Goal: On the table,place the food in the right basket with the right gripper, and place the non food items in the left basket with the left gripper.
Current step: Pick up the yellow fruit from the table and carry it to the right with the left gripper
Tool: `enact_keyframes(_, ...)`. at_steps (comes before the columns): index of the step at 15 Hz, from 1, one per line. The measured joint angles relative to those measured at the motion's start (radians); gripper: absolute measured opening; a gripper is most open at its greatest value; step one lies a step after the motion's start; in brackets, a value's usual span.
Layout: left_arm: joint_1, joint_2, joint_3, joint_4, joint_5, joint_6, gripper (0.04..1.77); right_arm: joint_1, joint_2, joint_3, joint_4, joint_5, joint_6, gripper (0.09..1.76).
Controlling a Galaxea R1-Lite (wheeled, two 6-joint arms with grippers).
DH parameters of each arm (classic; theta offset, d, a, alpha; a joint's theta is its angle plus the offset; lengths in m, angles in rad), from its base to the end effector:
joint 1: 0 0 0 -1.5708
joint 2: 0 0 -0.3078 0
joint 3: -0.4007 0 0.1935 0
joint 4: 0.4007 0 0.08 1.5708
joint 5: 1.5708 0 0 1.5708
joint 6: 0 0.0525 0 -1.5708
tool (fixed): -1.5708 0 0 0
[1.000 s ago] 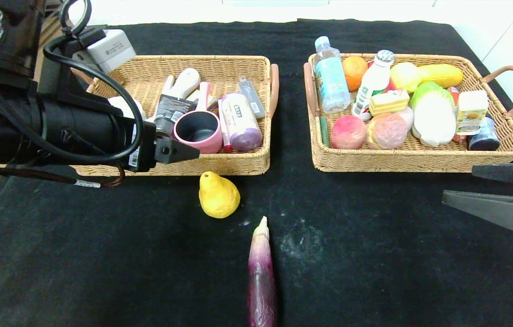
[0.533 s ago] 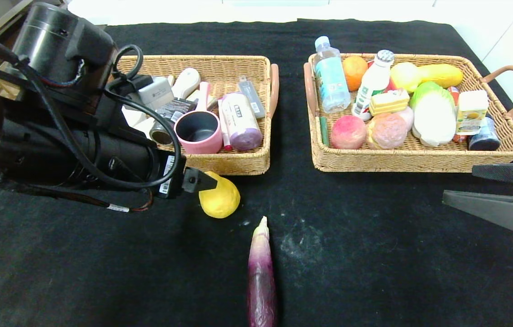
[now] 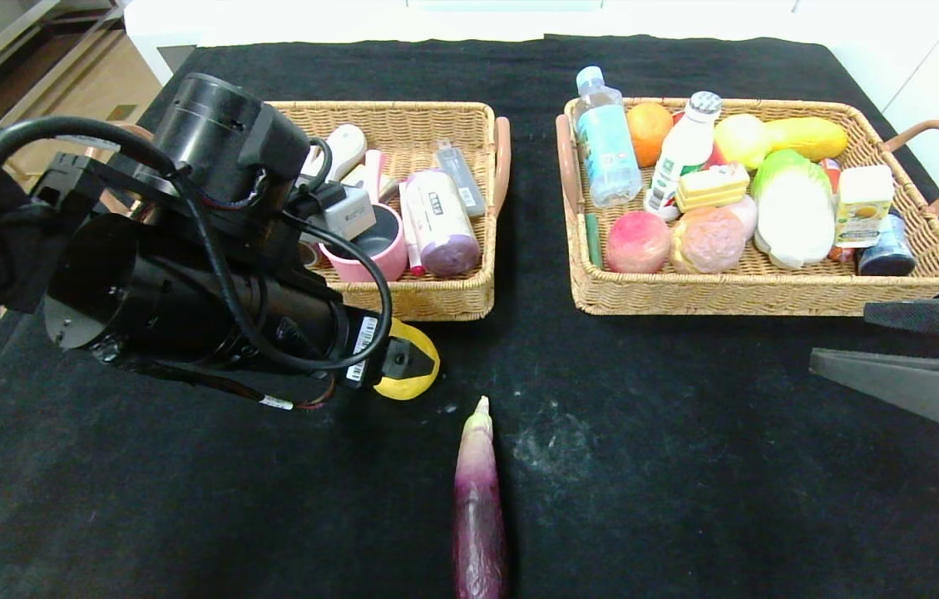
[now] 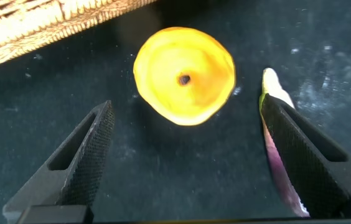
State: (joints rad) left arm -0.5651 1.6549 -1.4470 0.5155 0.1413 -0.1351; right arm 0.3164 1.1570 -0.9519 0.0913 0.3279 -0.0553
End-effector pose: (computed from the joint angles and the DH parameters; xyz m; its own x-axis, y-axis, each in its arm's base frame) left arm 0.2697 -0.1623 0.2564 0.7021 -0.2785 -0.6553 0.3617 0.9323 -0.0086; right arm 0.1754 0.0752 0.2815 0.7603 0.5878 -0.2765 -0.6017 0.7976 0.0411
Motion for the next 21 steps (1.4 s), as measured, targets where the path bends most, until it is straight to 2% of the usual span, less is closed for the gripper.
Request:
enact_keyframes(3, -0.008, 0.03, -0.007, -0.003, 0.035, -0.002, 1.72, -0.001, 0.0, 0.0, 0.0, 0.0, 0.0, 1.71)
enact_keyframes(10, -0.012, 0.074, -0.013, -0.028, 0.041, -0.015, 1.72, 0.0, 0.003, 0.001, 0.0, 0.0, 0.0, 1.71)
enact_keyframes(15, -0.025, 0.109, -0.015, -0.081, 0.113, -0.017, 1.72, 0.0, 0.002, 0.001, 0.0, 0.0, 0.0, 1.71)
enact_keyframes(21, -0.03, 0.125, -0.016, -0.083, 0.119, -0.018, 1.72, -0.001, 0.002, 0.001, 0.0, 0.0, 0.0, 1.71)
